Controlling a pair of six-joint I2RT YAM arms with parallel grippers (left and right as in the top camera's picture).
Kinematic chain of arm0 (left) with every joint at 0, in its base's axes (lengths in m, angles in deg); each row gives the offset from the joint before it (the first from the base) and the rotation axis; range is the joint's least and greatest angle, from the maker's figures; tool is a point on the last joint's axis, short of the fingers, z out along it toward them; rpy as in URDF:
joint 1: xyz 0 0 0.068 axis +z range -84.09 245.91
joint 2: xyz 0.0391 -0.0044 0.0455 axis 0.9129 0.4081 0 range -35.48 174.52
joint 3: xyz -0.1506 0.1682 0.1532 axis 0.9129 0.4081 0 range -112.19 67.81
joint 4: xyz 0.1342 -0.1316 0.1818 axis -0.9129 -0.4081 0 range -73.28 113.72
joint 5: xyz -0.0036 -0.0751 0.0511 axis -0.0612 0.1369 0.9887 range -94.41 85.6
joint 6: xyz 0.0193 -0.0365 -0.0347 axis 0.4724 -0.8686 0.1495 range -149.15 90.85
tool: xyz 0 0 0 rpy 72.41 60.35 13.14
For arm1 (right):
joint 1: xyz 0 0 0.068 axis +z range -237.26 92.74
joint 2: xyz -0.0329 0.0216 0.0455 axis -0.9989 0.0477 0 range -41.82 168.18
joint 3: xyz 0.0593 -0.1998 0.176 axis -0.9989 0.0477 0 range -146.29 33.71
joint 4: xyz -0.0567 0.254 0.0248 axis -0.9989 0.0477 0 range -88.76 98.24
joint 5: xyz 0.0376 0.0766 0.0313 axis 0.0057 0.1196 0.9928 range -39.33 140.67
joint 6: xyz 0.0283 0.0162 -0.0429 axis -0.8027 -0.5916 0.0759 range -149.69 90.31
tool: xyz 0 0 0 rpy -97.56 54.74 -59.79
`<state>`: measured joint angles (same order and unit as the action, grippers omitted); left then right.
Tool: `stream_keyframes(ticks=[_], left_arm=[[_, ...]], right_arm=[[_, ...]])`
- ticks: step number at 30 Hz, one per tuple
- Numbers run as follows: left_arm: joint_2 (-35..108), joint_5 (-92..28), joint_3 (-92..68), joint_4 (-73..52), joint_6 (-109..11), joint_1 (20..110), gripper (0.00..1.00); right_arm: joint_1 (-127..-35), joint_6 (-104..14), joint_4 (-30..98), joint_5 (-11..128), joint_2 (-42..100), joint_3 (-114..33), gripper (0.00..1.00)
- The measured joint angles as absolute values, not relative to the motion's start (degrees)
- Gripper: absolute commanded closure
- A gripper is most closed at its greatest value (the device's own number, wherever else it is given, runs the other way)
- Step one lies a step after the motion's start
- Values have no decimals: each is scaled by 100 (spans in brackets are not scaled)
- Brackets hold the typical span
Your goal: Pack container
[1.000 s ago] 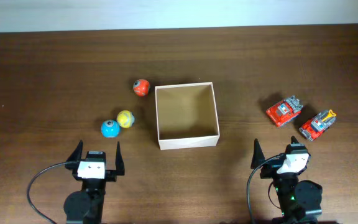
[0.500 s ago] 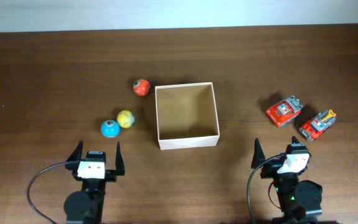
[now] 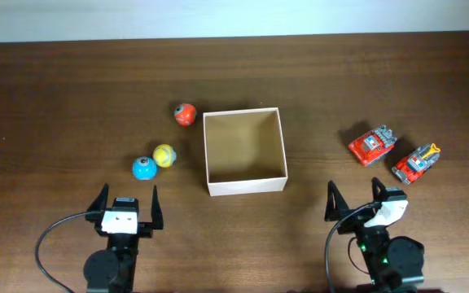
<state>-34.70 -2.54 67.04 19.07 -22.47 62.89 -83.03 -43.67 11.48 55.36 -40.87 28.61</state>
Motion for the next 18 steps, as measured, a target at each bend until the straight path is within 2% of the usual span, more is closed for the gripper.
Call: stream_keyframes(ticks=[4, 8, 13, 18], left_arm=[[-3470, -254, 6704, 1907, -2247, 6289, 1], [-3470, -254, 6704, 1907, -2247, 6289, 1], [-3470, -254, 6704, 1905, -2247, 6289, 1], [-3468, -254, 6704, 1907, -2247, 6289, 1]], right_arm=[[-8303, -4409, 1718, 5442, -3834, 2076, 1], [-8303, -4450, 2844, 5062, -2929, 666, 1], [-8303, -4474, 4492, 4456, -1097, -1283, 1], [-8303, -4472, 5241, 4266, 859, -3036, 1]])
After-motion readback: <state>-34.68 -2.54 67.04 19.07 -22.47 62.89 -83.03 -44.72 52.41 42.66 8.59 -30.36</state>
